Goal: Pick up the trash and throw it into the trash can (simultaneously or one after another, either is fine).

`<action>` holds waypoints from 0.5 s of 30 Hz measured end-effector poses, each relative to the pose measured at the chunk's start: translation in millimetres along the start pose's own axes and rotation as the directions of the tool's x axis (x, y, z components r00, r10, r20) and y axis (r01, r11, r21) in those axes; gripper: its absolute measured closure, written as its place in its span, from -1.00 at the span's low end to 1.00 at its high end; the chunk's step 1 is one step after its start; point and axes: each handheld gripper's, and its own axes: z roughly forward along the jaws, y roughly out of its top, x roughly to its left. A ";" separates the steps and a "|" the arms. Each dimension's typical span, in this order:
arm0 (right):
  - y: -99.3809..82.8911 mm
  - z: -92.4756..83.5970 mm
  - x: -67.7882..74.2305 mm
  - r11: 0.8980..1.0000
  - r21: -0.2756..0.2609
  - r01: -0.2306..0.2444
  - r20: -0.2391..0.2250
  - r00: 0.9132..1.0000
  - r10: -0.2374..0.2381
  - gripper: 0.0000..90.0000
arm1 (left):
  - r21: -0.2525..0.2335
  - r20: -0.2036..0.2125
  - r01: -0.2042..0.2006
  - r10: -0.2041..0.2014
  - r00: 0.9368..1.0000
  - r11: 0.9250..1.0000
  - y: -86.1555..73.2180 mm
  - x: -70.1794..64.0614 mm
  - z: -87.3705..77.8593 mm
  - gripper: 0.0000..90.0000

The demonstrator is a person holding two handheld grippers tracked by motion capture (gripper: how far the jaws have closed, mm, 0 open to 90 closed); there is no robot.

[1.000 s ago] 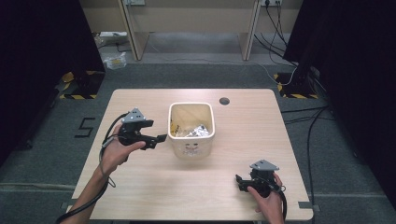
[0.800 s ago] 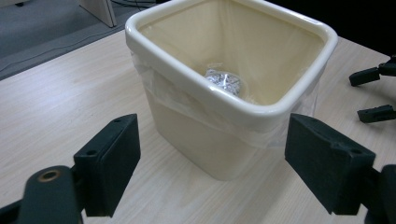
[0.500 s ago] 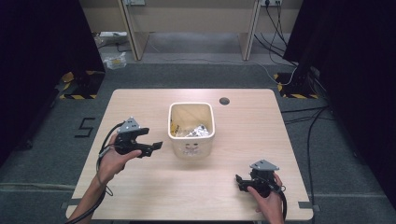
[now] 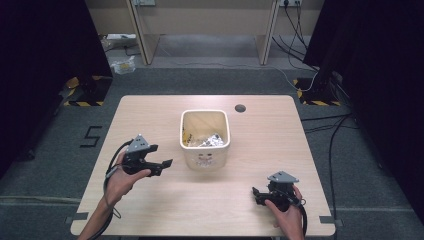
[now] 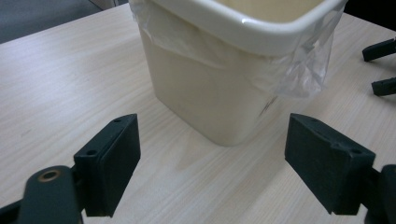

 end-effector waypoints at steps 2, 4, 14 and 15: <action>0.0 0.0 0.0 1.000 0.000 0.000 0.000 1.000 0.000 -0.78 | 0.012 -0.003 -0.001 0.001 1.000 1.000 -4.8 0.7 2.4 -0.61; 0.0 0.0 0.0 1.000 0.000 0.000 0.000 1.000 0.000 -0.78 | 0.012 -0.008 0.001 -0.001 1.000 1.000 -9.4 0.8 4.7 -0.61; 0.0 0.0 0.0 1.000 0.000 0.000 0.000 1.000 0.000 -0.78 | 0.035 -0.002 -0.003 0.003 1.000 0.999 -28.0 -0.3 11.1 -0.61; 0.0 0.0 0.0 1.000 0.000 0.000 0.000 1.000 0.000 -0.77 | 0.038 0.000 -0.005 0.005 1.000 0.999 -29.6 -0.8 11.4 -0.61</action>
